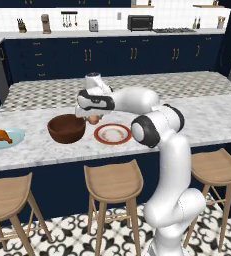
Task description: Pick the chicken drumstick and onion from their plates and place them in the bowl. Then put the bowl in the fridge.
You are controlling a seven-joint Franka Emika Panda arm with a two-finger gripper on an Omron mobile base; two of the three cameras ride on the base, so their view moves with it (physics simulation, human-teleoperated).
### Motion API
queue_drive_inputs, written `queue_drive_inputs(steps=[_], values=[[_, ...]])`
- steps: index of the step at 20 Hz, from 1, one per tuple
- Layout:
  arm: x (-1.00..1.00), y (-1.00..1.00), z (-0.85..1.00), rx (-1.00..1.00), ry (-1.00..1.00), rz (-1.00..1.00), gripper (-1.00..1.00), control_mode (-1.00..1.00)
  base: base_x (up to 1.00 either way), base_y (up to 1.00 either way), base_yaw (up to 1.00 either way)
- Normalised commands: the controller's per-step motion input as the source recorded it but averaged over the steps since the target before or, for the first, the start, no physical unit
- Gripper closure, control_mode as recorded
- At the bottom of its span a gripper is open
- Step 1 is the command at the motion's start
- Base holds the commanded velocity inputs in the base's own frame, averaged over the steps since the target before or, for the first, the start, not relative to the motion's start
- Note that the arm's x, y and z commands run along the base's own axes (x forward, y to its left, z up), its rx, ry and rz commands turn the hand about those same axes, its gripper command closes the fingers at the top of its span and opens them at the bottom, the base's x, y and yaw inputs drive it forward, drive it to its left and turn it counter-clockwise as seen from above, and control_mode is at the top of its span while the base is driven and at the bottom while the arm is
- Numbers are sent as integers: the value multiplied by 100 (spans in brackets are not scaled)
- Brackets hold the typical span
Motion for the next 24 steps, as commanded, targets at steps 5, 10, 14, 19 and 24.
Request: queue_drive_inputs(steps=[5, 10, 14, 19, 24], values=[[0, 30, 5, 0, 0, 6, 100, -100, 0, 0, 0], [3, 40, 1, 0, 0, 4, 100, -100, 0, 0, 0], [31, 42, 0, 0, 0, 3, 100, -100, 0, 0, 0], [55, 31, -21, 0, 2, 0, 100, -100, 0, 0, 0], [23, 14, -35, 0, 1, 0, 100, -100, 0, 0, 0]])
